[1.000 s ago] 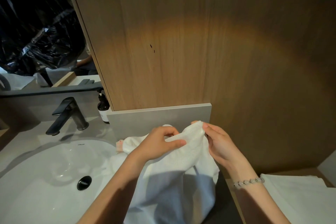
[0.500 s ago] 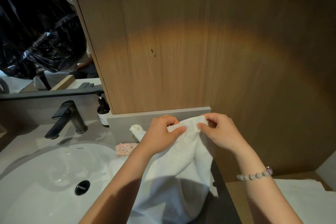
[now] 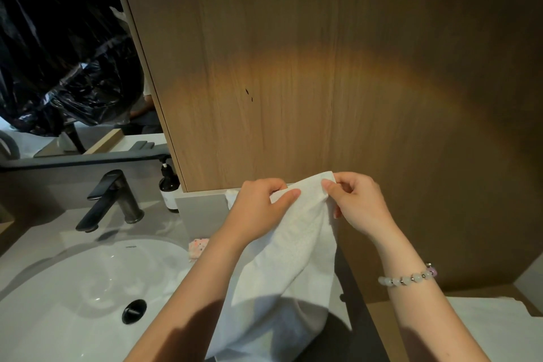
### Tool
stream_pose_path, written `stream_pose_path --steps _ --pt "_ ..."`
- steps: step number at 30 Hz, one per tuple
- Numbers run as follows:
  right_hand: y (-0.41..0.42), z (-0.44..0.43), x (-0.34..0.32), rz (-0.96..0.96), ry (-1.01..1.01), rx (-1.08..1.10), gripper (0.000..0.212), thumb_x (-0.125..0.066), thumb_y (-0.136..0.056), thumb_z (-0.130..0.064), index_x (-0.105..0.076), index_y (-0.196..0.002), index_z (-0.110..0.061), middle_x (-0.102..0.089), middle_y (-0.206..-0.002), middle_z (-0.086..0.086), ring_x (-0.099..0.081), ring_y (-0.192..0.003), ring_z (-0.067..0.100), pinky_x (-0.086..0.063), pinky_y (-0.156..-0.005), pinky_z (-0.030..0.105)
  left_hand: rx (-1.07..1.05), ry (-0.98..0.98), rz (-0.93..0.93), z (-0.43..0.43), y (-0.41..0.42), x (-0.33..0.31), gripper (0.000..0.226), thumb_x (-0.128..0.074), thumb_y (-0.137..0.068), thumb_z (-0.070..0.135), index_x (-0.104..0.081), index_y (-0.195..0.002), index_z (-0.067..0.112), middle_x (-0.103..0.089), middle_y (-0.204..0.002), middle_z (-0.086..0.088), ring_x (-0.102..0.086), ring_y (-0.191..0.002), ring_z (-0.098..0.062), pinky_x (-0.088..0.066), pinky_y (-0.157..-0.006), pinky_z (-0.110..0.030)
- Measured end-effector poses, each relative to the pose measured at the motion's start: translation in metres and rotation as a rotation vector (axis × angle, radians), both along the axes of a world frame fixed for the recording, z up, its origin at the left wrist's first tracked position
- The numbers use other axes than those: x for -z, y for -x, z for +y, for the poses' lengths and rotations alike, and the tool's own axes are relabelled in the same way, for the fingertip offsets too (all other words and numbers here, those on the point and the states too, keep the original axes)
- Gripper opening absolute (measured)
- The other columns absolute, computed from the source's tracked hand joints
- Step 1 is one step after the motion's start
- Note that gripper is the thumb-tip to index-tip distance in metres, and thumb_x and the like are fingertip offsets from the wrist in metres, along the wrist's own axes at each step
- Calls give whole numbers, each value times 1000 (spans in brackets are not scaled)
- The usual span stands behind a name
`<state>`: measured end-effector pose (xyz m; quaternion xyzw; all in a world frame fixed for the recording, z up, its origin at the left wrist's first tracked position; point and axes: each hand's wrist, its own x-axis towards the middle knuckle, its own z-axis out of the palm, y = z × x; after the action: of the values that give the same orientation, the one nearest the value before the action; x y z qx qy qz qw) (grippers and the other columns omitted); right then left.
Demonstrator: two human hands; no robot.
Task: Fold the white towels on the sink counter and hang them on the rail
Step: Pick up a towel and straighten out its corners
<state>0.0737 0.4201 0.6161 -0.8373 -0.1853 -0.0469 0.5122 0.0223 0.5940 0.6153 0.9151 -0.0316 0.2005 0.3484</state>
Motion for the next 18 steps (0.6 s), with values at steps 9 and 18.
stream_pose_path --steps 9,18 --pt "-2 9 -28 -3 -41 118 22 -58 -91 -32 -74 -85 -18 -65 -78 -9 -58 -83 12 -46 -81 31 -102 -248 -271 -16 -2 -31 29 -52 -93 35 -71 -97 13 -42 -74 13 -37 -78 -7 -25 -75 -23" --pt "-8 39 -34 -136 -354 321 28 -45 -97 -22 -64 -91 -3 -62 -82 4 -58 -84 25 -45 -76 36 -161 -260 -324 -28 -16 -52 34 -56 -86 46 -70 -83 15 -50 -70 6 -48 -76 -18 -28 -70 -29"
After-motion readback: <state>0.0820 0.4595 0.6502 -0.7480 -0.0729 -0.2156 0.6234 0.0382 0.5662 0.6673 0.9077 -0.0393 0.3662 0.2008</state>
